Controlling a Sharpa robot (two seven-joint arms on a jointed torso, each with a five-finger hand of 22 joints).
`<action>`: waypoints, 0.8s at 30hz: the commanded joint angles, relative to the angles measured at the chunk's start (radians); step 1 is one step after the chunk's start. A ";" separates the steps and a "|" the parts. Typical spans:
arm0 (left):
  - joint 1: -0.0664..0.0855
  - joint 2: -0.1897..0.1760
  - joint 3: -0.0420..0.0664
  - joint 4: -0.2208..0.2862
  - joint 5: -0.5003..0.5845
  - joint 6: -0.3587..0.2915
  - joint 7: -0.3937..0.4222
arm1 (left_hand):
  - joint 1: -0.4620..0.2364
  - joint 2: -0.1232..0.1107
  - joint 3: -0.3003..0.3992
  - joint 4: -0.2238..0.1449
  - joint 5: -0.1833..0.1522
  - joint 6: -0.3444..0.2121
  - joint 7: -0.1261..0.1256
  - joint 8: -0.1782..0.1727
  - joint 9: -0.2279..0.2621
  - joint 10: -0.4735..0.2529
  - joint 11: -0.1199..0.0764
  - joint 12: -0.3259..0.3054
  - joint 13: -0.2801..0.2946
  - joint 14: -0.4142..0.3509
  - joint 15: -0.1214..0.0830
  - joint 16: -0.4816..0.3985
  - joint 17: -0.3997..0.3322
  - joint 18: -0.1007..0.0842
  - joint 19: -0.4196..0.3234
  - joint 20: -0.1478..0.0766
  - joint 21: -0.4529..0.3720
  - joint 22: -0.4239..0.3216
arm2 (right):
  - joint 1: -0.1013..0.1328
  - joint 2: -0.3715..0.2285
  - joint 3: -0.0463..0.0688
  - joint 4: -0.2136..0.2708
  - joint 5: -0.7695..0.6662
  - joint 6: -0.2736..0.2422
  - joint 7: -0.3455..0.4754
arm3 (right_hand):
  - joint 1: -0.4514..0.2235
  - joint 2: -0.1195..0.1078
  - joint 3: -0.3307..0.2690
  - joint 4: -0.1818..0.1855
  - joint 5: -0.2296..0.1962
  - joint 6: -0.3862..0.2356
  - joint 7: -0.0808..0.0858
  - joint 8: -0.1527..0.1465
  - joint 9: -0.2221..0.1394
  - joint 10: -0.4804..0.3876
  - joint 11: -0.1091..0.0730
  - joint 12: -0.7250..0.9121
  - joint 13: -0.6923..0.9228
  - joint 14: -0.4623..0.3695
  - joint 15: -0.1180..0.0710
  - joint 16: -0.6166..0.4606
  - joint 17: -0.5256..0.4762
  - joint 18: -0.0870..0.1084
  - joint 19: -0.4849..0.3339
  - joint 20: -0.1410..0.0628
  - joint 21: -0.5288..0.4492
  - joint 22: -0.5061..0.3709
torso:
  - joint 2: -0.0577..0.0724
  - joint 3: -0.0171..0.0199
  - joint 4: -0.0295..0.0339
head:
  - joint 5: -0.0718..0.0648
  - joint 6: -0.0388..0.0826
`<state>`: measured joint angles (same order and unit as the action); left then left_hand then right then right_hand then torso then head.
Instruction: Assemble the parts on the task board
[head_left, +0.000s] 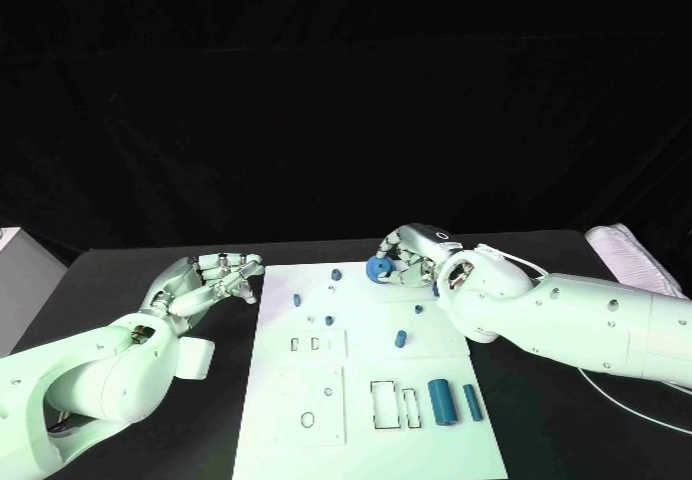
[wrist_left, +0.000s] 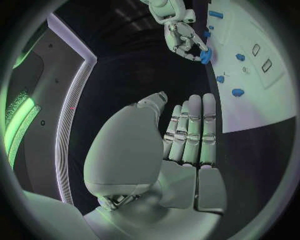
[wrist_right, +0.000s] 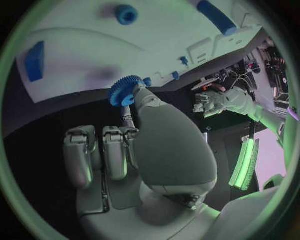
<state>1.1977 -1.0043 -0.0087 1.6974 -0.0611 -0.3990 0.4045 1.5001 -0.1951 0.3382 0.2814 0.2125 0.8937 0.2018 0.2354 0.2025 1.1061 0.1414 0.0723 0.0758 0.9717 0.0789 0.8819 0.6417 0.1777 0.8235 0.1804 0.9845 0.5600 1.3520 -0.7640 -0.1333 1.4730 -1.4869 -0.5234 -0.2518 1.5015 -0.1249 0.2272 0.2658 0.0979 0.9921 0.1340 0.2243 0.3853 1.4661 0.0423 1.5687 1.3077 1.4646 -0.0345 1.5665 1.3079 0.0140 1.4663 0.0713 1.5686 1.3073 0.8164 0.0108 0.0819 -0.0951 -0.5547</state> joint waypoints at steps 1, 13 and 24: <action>0.001 0.002 0.001 0.002 0.002 0.023 0.005 | 0.001 -0.003 0.009 0.001 -0.005 -0.006 0.001 -0.004 0.001 -0.007 0.003 -0.004 0.001 -0.010 0.000 0.004 -0.001 0.005 -0.010 -0.001 0.009 0.003 | -0.002 0.027 -0.002 0.027 -0.171 -0.059 0.002 | -0.014 -0.005 0.012 0.003 0.000 0.037 -0.025 0.012 0.004 0.105 -0.009 0.002 0.263 0.106 -0.008 0.004 0.263 -0.014 0.105 -0.006 0.002 0.263 | -0.001 -0.0012 -0.0014 | 0.001 0.001; 0.001 0.005 0.001 0.004 0.009 0.038 0.007 | 0.001 -0.003 0.009 0.000 -0.005 -0.007 0.001 -0.005 0.001 -0.008 0.003 -0.004 0.001 -0.010 0.000 0.005 -0.001 0.005 -0.011 -0.001 0.010 0.003 | -0.011 0.126 -0.020 0.026 -0.318 -0.032 -0.073 | -0.020 -0.028 0.024 -0.002 0.000 0.037 -0.023 0.009 0.000 0.105 -0.008 0.002 0.263 0.106 -0.008 0.004 0.263 -0.014 0.105 -0.006 0.002 0.263 | 0.002 -0.0023 0.0015 | 0.002 0.004; 0.001 0.005 0.001 0.005 0.008 0.035 0.005 | 0.002 -0.004 0.010 0.000 -0.006 -0.009 0.002 -0.006 0.001 -0.010 0.003 -0.005 0.001 -0.011 0.000 0.005 -0.001 0.005 -0.012 -0.001 0.011 0.004 | -0.049 0.181 -0.025 -0.013 -0.374 -0.008 -0.130 | -0.022 -0.032 0.028 -0.002 0.001 0.036 -0.022 0.007 -0.002 0.105 -0.007 0.002 0.263 0.106 -0.007 0.004 0.263 -0.014 0.105 -0.005 0.002 0.263 | 0.002 0.0001 0.0016 | 0.016 0.000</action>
<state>1.1977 -1.0015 -0.0089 1.7000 -0.0582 -0.3826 0.4043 1.5001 -0.1951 0.3438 0.2814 0.2125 0.8900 0.2054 0.2355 0.2022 1.1025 0.1450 0.0723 0.0756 0.9646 0.0790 0.8819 0.6417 0.1778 0.8164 0.1802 0.9896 0.5629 1.3059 -0.5863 -0.1580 1.4650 -1.8000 -0.5518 -0.3425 1.4772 -0.1491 0.2490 0.2630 0.0918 0.9922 0.1340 0.2244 0.3834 1.4661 0.0424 1.5686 1.3075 1.4647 -0.0343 1.5665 1.3077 0.0142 1.4662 0.0714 1.5686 1.3080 0.8180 0.0096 0.0839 -0.0838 -0.5535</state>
